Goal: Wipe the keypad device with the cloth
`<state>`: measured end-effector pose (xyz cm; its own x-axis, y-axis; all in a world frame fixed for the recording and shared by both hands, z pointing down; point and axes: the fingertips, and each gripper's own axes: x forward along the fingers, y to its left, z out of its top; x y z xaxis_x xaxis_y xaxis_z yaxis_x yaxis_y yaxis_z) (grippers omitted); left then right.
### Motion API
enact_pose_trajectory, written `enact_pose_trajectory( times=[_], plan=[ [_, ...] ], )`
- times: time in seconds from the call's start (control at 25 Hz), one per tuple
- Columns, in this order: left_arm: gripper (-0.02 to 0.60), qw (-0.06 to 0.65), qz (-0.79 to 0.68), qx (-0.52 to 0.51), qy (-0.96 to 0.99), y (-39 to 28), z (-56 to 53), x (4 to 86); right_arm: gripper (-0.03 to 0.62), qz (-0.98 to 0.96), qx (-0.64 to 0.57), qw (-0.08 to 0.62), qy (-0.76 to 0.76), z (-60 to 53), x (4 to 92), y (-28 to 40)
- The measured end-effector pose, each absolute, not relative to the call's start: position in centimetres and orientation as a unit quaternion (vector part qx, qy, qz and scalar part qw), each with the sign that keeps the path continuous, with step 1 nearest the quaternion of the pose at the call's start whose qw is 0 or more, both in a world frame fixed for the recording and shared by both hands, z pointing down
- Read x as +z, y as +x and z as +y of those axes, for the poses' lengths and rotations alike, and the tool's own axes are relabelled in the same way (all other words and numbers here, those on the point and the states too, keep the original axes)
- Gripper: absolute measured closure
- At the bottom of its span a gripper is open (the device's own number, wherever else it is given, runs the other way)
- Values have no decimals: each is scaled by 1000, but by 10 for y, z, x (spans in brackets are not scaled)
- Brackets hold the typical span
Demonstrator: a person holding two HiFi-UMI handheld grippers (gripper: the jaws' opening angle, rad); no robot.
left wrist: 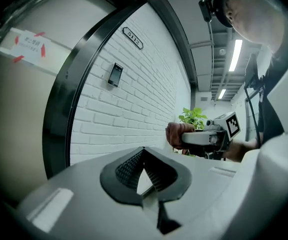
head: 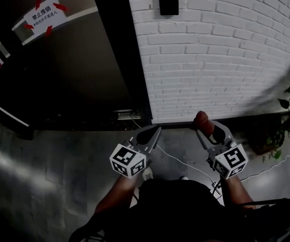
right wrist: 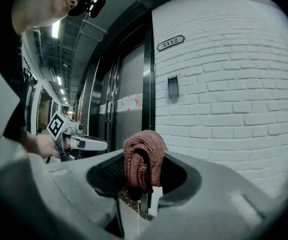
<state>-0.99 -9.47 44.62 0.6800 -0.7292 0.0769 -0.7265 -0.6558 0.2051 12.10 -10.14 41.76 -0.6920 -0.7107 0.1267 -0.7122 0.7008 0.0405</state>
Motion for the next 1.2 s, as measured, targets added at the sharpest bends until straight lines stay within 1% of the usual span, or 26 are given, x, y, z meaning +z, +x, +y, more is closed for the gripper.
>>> enact_pose_trajectory(
  times=[0.28,0.48,0.96,1.2],
  plan=[
    [565,117,-441,-11,890,21,-64,454,451,-933,19,72,352,-74,431,157],
    [565,120,-449,-11,885,26,-57,457,451,-936,17,69,344,-68,432,162],
    [565,117,-416,15,902,-1,-72,448,456,-924,38,42,379,-78,433,134],
    [565,113,-404,16,908,-13,-78,449,456,-919,37,51,388,-80,438,120]
  ],
)
